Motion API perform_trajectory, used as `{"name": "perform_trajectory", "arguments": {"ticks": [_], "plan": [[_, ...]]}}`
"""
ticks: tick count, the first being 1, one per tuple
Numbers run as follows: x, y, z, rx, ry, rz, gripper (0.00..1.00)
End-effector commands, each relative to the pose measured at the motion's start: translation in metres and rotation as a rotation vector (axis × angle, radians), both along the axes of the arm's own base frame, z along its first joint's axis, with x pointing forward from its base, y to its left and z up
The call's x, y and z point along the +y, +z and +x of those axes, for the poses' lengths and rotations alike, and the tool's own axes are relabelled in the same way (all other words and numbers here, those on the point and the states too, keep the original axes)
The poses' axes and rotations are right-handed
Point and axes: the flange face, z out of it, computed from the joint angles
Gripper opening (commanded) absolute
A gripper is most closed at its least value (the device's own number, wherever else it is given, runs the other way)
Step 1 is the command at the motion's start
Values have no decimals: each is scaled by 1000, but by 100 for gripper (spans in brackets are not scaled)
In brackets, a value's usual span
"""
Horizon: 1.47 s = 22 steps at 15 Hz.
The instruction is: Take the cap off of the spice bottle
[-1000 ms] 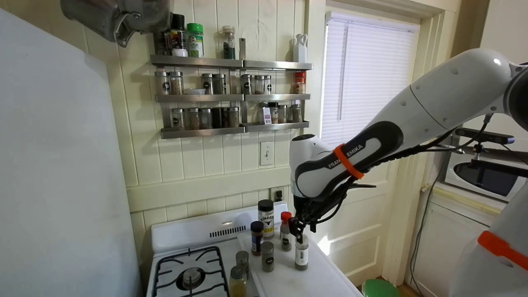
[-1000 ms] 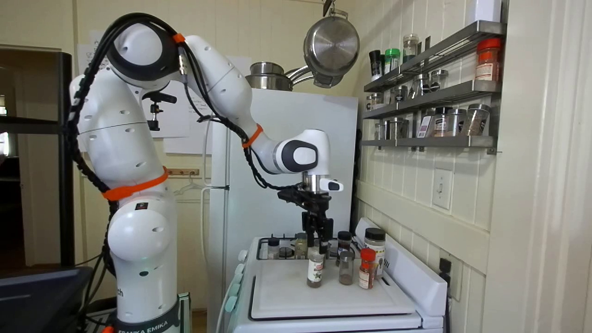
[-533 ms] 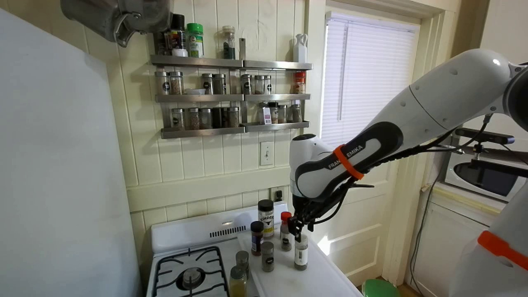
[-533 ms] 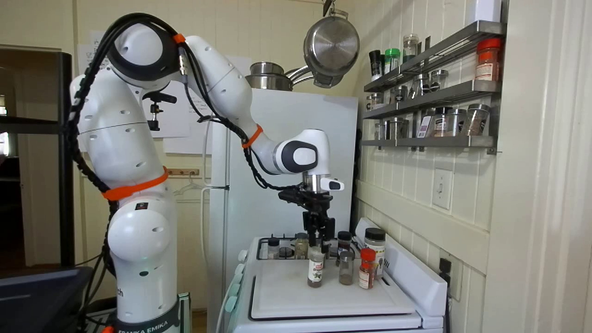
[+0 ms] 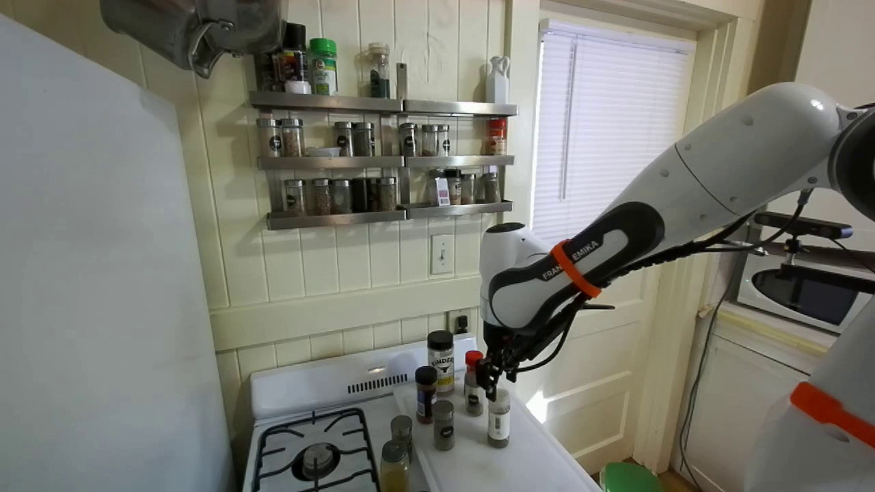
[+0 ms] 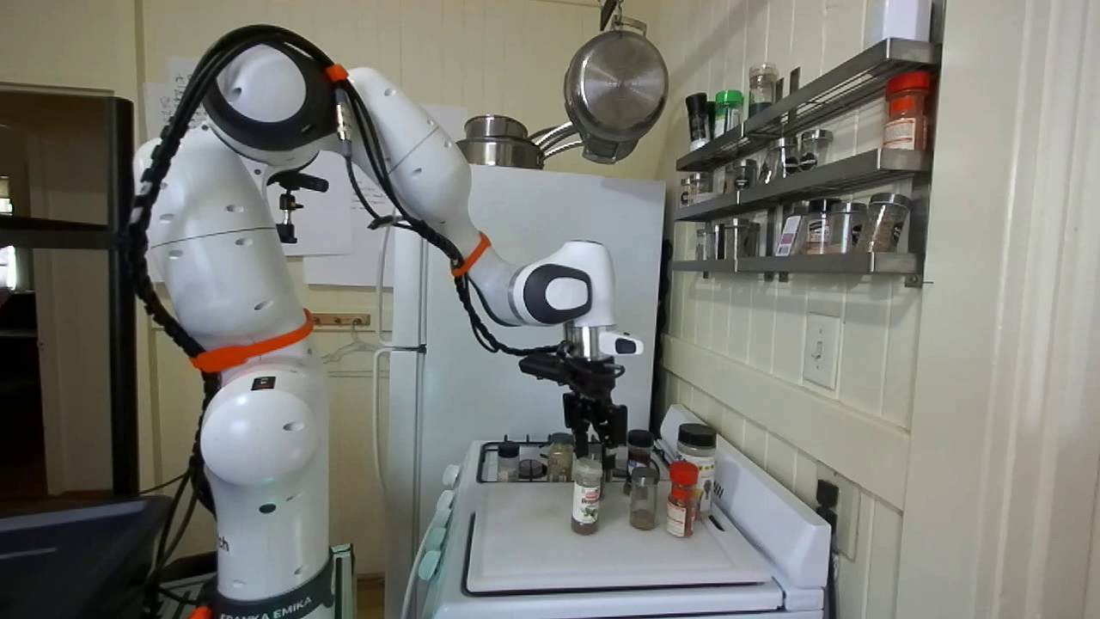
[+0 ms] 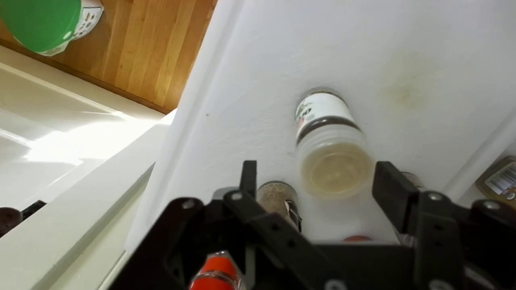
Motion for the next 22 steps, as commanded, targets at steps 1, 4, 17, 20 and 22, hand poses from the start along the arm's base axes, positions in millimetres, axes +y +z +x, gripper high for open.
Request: {"name": "perform_trajectory", "arguments": {"ticks": [1, 4, 17, 20, 22], "plan": [[1, -9, -1, -3, 47, 41, 78], [4, -12, 1, 4, 85, 63, 76], [7, -11, 0, 20, 122, 59, 58], [7, -9, -1, 19, 121, 53, 56], [8, -8, -1, 18, 122, 52, 55]]}}
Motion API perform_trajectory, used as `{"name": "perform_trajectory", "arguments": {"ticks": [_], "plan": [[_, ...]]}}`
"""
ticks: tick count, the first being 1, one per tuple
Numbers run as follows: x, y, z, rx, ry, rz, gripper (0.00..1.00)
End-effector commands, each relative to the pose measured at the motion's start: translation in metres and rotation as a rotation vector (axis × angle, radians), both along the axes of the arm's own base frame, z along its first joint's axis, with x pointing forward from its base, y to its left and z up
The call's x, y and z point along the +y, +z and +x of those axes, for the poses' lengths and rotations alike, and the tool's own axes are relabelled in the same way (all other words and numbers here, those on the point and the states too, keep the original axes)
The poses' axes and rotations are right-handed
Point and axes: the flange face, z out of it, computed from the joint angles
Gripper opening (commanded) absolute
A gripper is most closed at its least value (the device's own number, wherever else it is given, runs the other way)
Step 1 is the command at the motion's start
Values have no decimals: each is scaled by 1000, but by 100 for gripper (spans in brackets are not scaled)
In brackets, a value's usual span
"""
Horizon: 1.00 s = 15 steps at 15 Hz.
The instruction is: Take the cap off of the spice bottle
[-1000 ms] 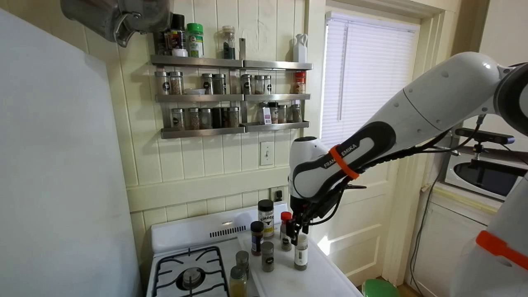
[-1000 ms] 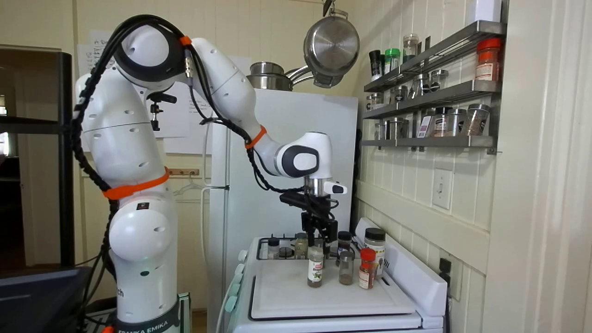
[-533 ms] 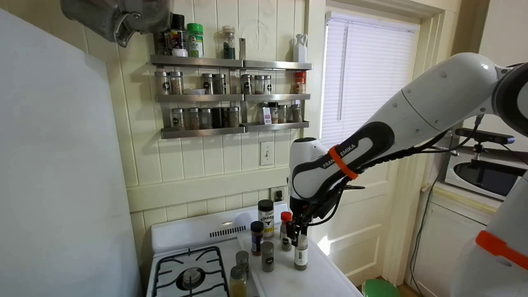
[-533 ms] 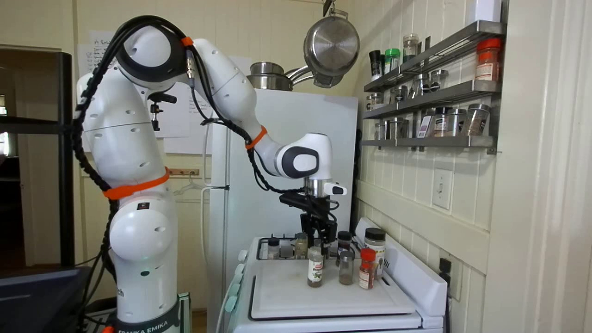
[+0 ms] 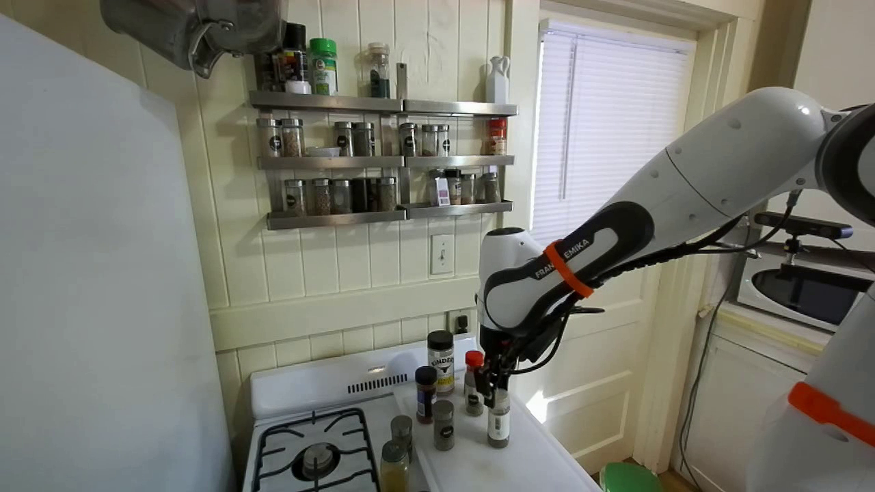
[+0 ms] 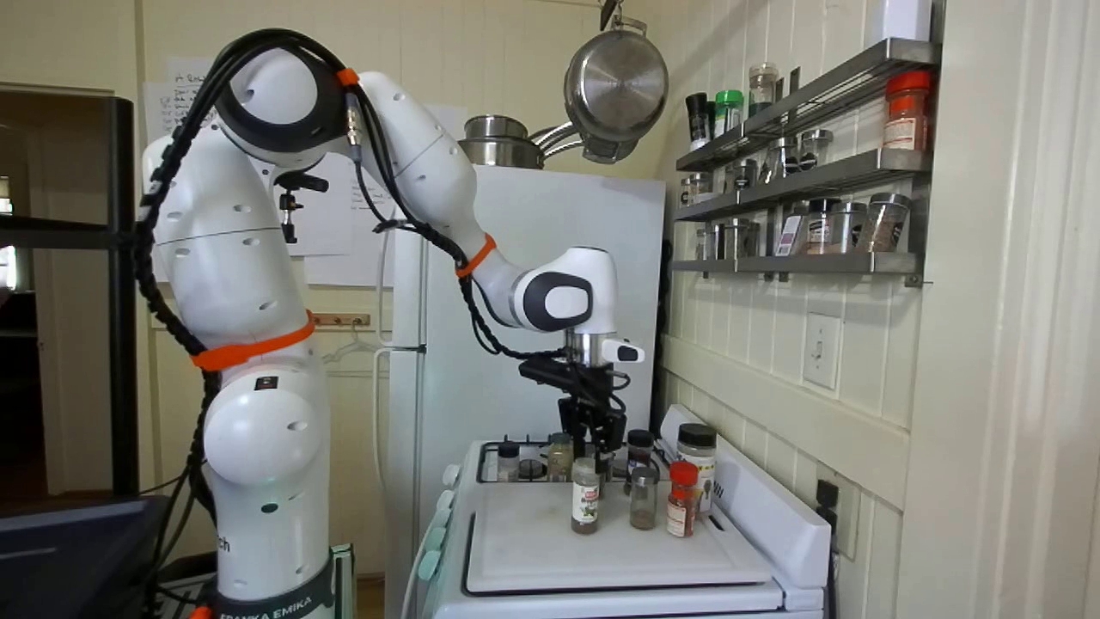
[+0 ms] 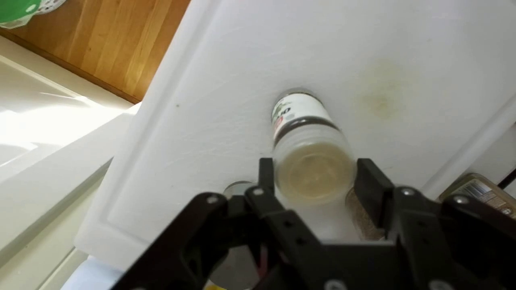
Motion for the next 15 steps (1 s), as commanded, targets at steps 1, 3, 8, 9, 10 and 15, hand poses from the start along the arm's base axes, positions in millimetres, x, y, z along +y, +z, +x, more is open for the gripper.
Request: {"name": "perform_trajectory", "arguments": {"ticks": [1, 3, 8, 9, 10, 15], "plan": [[2, 2, -4, -7, 11, -4, 54], [2, 3, -4, -10, 12, -5, 50], [4, 11, -7, -26, 16, -11, 43], [4, 13, -7, -29, 18, -9, 39], [5, 14, -7, -32, 18, -10, 35], [6, 19, -8, -42, 22, -10, 24]]}}
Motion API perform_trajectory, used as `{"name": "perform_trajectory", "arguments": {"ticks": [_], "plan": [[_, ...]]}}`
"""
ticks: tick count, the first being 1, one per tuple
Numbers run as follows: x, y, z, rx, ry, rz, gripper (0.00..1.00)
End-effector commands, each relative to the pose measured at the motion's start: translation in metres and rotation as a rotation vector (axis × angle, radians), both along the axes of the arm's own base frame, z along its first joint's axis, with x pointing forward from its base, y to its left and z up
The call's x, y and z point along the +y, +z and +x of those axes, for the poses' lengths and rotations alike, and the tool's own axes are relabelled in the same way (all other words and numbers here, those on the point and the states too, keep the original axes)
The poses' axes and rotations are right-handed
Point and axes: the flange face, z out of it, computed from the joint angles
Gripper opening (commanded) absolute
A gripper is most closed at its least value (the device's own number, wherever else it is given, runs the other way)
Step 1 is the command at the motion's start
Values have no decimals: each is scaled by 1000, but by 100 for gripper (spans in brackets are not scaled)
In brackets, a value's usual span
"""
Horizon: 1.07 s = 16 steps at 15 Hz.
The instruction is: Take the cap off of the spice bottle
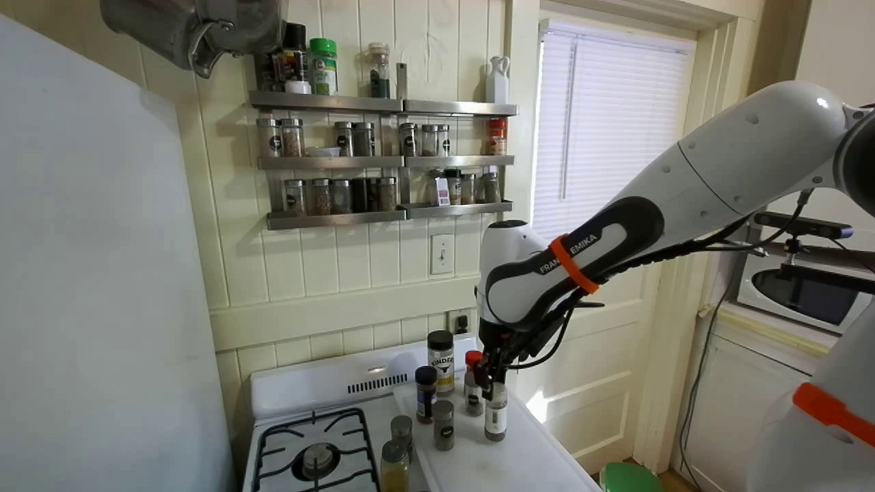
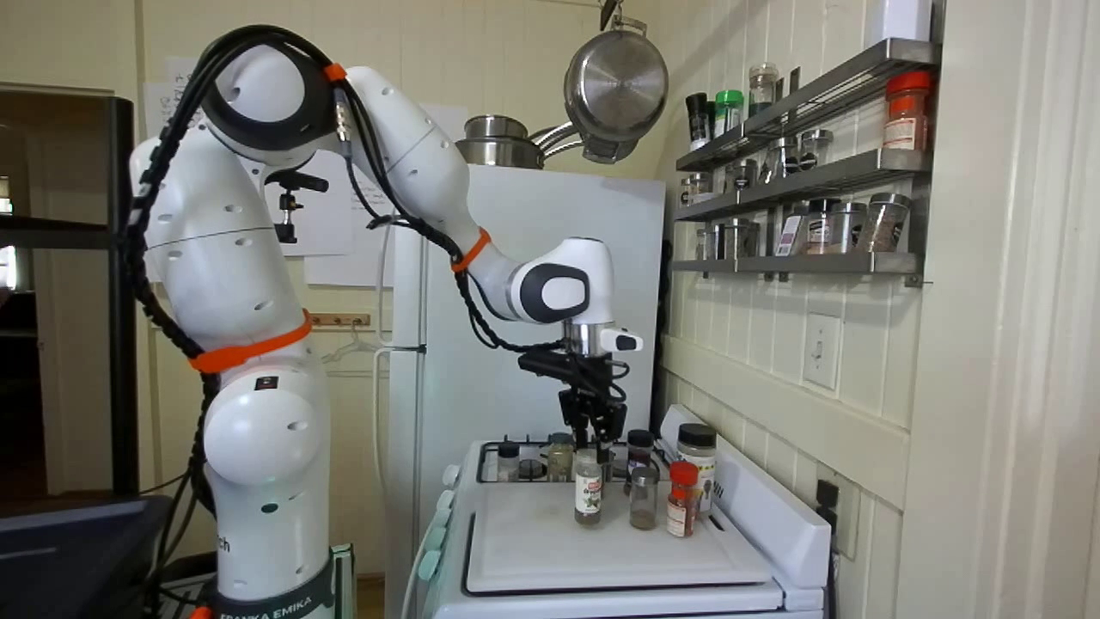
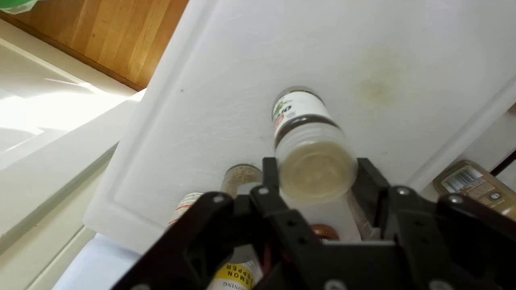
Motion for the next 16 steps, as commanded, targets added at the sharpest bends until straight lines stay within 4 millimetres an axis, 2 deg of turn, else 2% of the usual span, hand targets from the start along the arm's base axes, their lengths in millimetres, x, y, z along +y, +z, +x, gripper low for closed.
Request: {"name": "perform_trajectory", "arguments": {"ticks": [1, 11, 16], "plan": [[3, 5, -7, -8, 12, -6, 24], [9, 26, -11, -20, 16, -8, 24], [11, 28, -11, -11, 67, -1, 24]]}}
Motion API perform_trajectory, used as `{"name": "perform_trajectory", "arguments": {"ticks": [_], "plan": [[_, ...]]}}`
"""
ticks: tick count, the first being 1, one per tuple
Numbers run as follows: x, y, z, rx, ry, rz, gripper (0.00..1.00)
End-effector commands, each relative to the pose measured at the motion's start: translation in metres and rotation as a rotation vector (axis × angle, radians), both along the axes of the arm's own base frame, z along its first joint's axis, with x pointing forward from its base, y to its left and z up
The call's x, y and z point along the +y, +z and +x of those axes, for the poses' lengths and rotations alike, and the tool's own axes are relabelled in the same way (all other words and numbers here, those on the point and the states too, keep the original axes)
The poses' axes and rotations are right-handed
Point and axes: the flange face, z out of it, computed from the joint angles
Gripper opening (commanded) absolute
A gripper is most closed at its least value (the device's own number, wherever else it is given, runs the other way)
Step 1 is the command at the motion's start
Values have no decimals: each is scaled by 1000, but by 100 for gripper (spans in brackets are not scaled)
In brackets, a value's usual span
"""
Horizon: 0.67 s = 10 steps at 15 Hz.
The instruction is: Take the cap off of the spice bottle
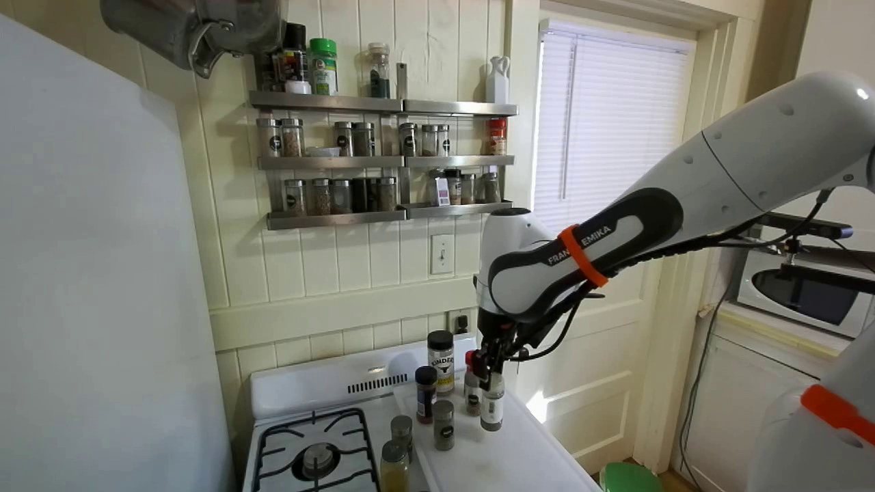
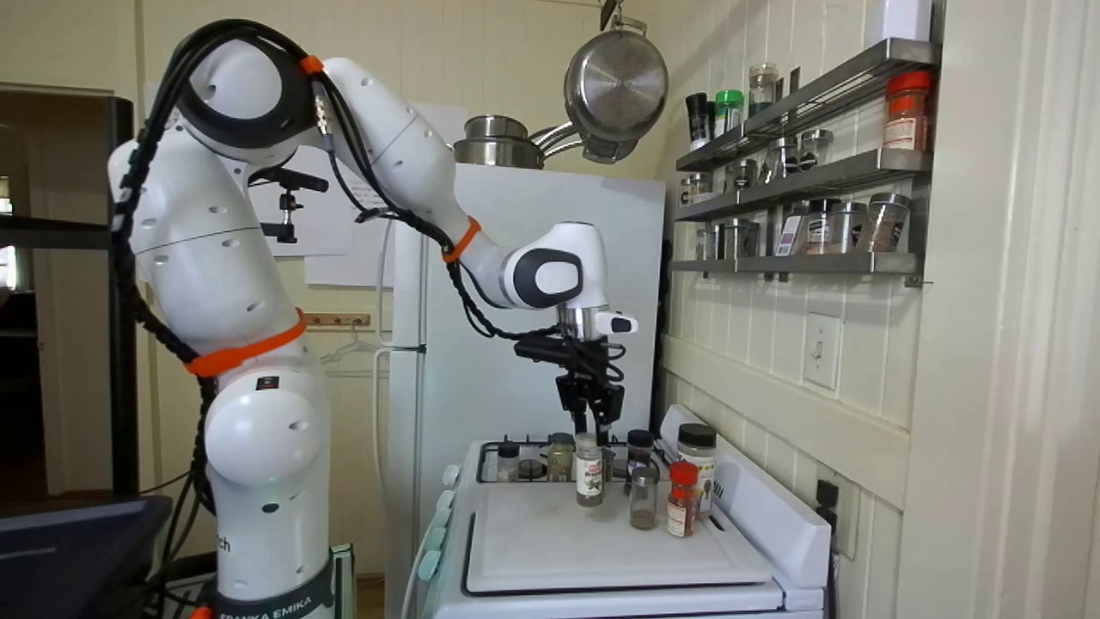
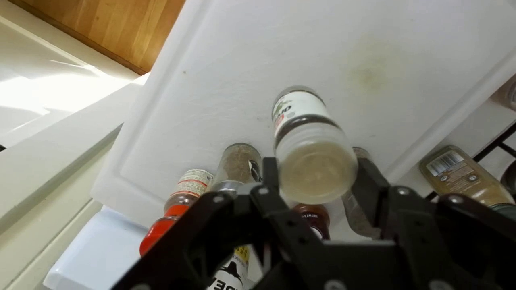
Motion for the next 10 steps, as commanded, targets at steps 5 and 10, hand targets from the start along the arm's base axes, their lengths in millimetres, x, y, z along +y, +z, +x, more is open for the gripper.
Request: {"name": "perform_trajectory", "arguments": {"ticks": [5, 10], "plan": [[-3, -1, -5, 54, 138, -12, 24], [0, -3, -4, 70, 265, 93, 24]]}}
